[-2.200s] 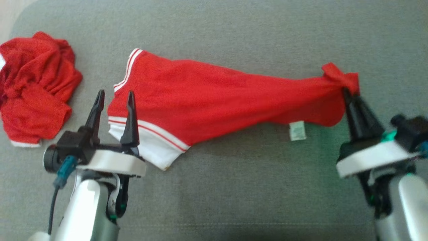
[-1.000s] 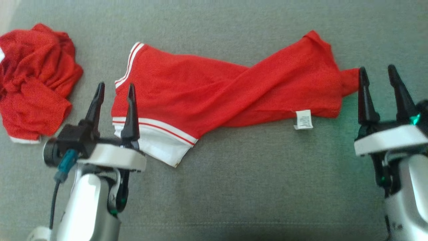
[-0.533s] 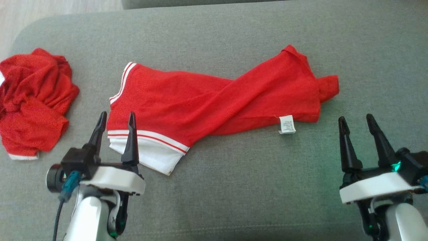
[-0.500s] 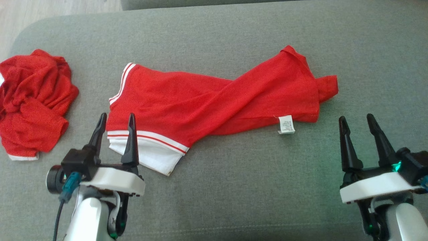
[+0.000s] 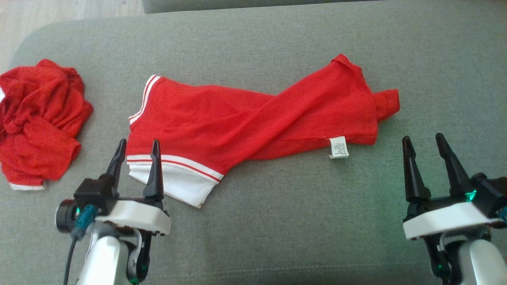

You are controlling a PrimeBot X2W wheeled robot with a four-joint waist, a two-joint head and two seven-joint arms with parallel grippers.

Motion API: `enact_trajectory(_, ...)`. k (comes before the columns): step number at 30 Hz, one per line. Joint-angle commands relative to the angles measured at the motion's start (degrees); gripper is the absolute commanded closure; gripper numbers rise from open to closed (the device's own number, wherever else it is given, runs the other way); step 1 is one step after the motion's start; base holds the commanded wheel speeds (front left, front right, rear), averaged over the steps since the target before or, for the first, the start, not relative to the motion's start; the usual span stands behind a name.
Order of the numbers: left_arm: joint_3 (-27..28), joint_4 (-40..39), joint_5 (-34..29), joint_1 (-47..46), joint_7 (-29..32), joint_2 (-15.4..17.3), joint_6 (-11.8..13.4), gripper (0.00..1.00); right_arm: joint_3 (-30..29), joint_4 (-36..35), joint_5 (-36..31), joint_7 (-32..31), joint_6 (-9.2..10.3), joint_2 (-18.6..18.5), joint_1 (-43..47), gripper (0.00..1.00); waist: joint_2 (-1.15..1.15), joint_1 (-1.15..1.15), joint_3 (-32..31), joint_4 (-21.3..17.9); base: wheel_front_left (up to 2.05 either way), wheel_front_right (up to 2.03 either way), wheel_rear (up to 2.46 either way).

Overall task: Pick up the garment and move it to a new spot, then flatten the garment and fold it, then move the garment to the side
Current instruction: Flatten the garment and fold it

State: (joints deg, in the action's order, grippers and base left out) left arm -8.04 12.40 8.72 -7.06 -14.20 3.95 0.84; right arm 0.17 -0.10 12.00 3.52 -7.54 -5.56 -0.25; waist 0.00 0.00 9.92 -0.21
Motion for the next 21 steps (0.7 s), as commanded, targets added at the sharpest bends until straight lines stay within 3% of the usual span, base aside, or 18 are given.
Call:
enact_trajectory(1,2.23,-1.00,0.57,-0.38,0.19,1.20,0.35,0.00,1.41,-2.12,-0.43,-0.06,0.05,0.05,-0.52,0.00,0.00,0.00,0.14,-0.01,0.00,0.00,0.00)
enact_trajectory(21,3.40,13.07,7.34,-3.91,13.78,1.52,-1.02,0.00,2.70,-1.33,-0.20,0.04,0.05,-0.04,-3.09,0.00,0.00,0.00,4.06,-0.80,0.00,0.00,0.00)
